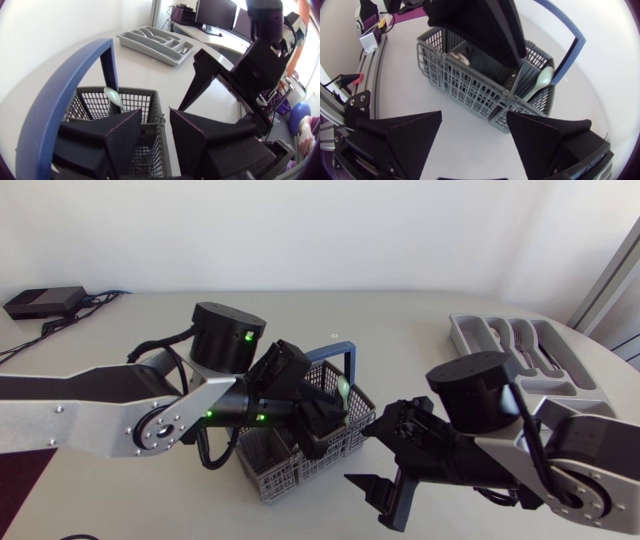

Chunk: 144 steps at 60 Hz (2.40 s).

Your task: Sort the cutlery from the basket into the organizer compartments.

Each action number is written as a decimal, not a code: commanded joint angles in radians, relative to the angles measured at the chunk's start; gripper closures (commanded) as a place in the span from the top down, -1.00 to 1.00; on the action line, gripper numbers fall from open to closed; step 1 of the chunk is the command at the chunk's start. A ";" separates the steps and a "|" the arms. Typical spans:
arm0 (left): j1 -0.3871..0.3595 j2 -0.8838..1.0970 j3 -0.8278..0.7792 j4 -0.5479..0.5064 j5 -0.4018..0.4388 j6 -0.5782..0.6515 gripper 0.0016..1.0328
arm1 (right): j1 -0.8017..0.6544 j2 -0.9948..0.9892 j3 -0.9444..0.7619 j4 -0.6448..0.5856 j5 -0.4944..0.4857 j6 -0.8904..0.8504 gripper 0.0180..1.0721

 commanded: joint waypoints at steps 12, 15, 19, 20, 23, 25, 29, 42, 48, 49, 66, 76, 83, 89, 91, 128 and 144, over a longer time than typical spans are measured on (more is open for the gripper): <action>0.008 0.048 0.096 0.056 0.050 -0.102 -0.11 | 0.018 0.092 0.035 0.039 -0.001 -0.024 0.77; 0.009 0.062 0.107 0.058 0.085 -0.132 -0.11 | 0.017 0.115 0.044 0.042 -0.003 -0.027 0.77; 0.021 0.088 0.127 0.059 0.154 -0.188 -0.11 | 0.017 0.145 0.047 0.059 -0.004 -0.032 0.77; 0.024 0.094 0.132 0.059 0.167 -0.204 -0.11 | 0.017 0.152 0.047 0.064 -0.004 -0.033 0.77; 0.049 0.128 0.152 0.061 0.243 -0.255 -0.11 | 0.018 0.165 0.049 0.072 -0.004 -0.033 0.77; 0.052 0.139 0.153 0.065 0.254 -0.257 -0.11 | 0.018 0.177 0.050 0.078 -0.004 -0.035 0.77; 0.055 0.149 0.142 0.078 0.254 -0.254 -0.11 | 0.020 0.188 0.050 0.082 -0.004 -0.036 0.77; 0.064 0.154 0.090 0.081 0.274 -0.281 -0.11 | 0.014 0.212 0.047 0.093 -0.004 -0.042 0.77; 0.051 0.116 0.040 0.101 0.271 -0.275 -0.11 | 0.012 0.211 0.041 0.096 -0.003 -0.044 0.77; 0.051 0.113 0.034 0.101 0.271 -0.273 -0.11 | 0.012 0.211 0.041 0.096 -0.003 -0.044 0.77; 0.041 0.034 -0.003 0.085 0.269 -0.270 -0.11 | 0.012 0.198 0.018 0.105 0.005 -0.046 0.77; 0.001 -0.032 -0.006 0.026 0.266 -0.254 -0.06 | 0.012 0.188 0.007 0.105 0.008 -0.050 0.77; -0.003 -0.056 -0.003 -0.007 0.266 -0.237 -0.06 | 0.010 0.160 -0.011 0.104 0.008 -0.055 0.77; -0.003 -0.096 -0.002 -0.031 0.266 -0.229 -0.06 | 0.010 0.148 -0.024 0.102 0.008 -0.055 0.77; -0.005 -0.108 -0.002 -0.042 0.266 -0.221 -0.06 | 0.010 0.145 -0.025 0.101 0.008 -0.056 0.77; 0.141 -0.449 -0.071 -0.402 -0.097 0.147 -0.21 | -0.114 -0.082 -0.039 -0.045 0.089 -0.110 0.77; 0.146 -0.501 -0.269 -0.453 -0.218 0.305 -0.21 | -0.128 -0.010 0.021 0.015 0.131 -0.085 0.80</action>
